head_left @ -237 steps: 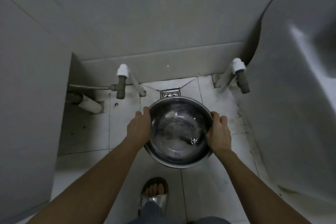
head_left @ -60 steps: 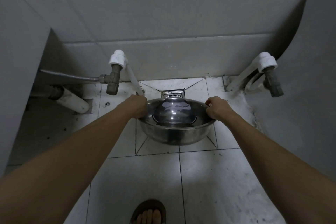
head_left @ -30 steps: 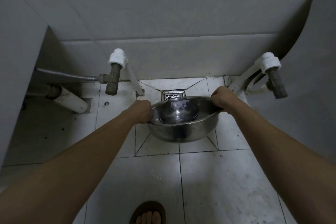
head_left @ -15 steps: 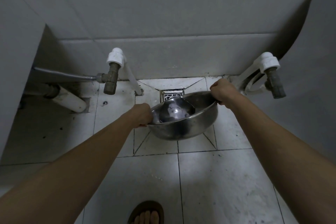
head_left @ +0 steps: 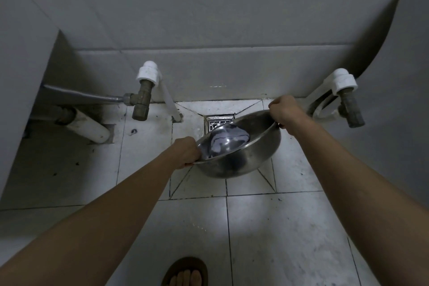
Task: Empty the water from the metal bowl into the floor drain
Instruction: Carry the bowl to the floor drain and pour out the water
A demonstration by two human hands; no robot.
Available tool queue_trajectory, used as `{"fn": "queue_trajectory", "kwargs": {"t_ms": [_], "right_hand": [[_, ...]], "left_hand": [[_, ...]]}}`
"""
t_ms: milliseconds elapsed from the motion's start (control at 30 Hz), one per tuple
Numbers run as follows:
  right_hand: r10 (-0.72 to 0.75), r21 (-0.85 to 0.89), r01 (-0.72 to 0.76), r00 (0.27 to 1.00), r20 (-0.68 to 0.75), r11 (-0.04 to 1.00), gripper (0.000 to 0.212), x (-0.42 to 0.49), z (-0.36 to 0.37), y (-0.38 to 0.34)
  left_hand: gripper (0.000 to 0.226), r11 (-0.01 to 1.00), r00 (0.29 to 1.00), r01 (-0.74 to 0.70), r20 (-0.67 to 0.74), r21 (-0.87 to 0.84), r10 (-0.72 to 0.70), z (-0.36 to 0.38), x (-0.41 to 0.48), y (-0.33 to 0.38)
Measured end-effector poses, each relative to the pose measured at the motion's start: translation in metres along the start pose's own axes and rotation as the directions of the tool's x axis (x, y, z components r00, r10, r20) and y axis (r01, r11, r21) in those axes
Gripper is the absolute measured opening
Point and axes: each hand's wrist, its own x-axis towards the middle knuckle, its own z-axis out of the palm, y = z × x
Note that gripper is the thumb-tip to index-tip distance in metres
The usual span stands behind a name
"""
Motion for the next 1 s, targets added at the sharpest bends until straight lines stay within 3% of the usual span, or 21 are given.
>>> {"fn": "queue_trajectory", "kwargs": {"t_ms": [400,1000], "right_hand": [[-0.091,-0.172,0.084,0.995,-0.032,0.981,0.031,-0.005,-0.005,-0.020],[-0.147,-0.158,0.140,0.989,-0.033,0.977,0.033,-0.012,-0.019,-0.038]], "left_hand": [[0.030,0.995,1.000,0.022,0.003,-0.093,-0.022,0.010,0.000,0.005],[0.021,0.989,0.997,0.033,0.068,-0.145,-0.024,0.017,-0.001,0.011]]}}
